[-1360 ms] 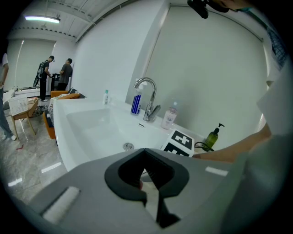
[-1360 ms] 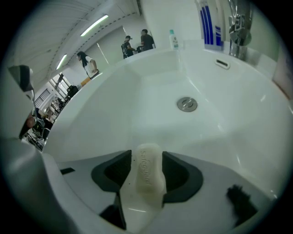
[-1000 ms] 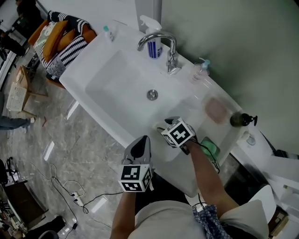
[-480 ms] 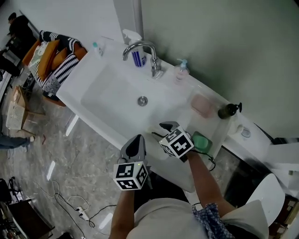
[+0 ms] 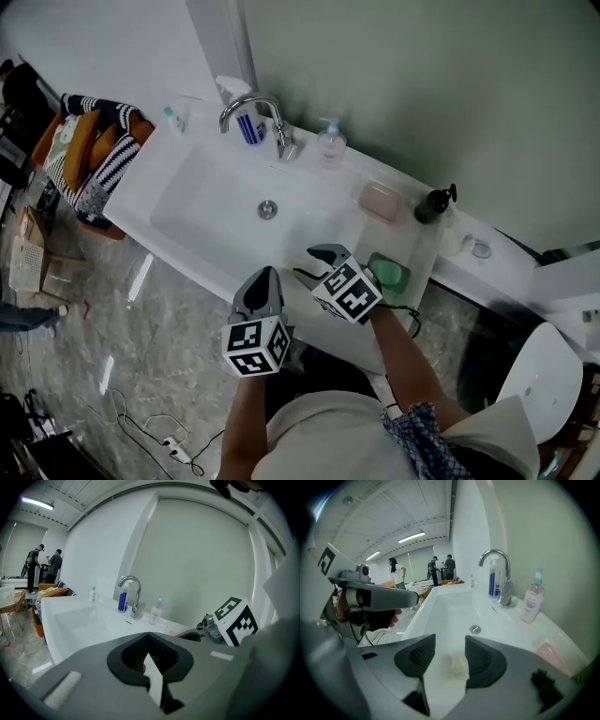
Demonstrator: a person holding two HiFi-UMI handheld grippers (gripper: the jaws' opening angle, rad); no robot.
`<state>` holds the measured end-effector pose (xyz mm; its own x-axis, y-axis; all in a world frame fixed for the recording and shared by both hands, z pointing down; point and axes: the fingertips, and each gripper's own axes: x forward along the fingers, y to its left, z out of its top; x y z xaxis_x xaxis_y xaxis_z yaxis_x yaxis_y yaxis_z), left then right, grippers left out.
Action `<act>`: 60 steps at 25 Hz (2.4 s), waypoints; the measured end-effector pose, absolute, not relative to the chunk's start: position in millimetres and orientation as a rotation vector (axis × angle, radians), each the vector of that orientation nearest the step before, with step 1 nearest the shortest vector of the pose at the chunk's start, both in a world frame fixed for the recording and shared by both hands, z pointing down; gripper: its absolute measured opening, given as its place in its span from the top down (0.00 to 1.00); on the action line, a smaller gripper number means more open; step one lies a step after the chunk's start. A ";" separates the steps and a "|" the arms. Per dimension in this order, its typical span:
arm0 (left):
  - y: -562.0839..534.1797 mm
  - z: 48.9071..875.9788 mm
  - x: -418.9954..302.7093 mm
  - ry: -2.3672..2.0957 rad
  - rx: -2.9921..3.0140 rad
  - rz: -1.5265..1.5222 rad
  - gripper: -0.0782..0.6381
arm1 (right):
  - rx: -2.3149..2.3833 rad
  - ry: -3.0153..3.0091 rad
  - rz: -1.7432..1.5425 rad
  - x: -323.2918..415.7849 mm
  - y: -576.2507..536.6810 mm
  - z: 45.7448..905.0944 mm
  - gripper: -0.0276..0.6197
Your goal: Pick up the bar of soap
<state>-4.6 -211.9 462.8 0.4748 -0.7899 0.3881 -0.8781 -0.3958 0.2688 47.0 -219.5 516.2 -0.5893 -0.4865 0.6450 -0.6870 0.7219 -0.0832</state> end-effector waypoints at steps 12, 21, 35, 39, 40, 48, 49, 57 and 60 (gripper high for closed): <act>-201.7 460.1 40.6 -1.219 2.423 0.314 0.88 | 1.020 -2.342 0.373 107.4 -195.4 493.8 0.63; -195.6 458.9 78.8 -1.118 2.463 0.284 0.88 | 1.086 -2.274 0.413 177.0 -166.0 498.5 0.63; -206.0 458.6 90.7 -1.126 2.482 0.307 0.88 | 0.837 -1.916 0.121 238.3 -152.5 546.6 0.63; -214.8 460.3 89.3 -1.145 2.461 0.300 0.88 | 0.727 -1.864 0.121 237.5 -147.0 565.9 0.63; -217.1 460.5 89.3 -1.150 2.456 0.297 0.88 | 0.698 -1.850 0.115 236.9 -145.8 570.7 0.63; -219.8 468.7 91.2 -1.141 2.434 0.322 0.88 | 0.612 -1.802 0.067 234.2 -146.6 587.5 0.63; -219.8 469.9 90.7 -1.142 2.431 0.325 0.88 | 0.609 -1.797 0.057 233.7 -147.8 588.3 0.63; -220.0 474.8 89.6 -1.151 2.423 0.342 0.88 | 0.678 -1.760 -0.024 236.3 -168.8 588.5 0.60; -218.6 475.7 91.0 -1.146 2.425 0.347 0.88 | 0.649 -1.741 -0.051 235.5 -174.2 589.8 0.58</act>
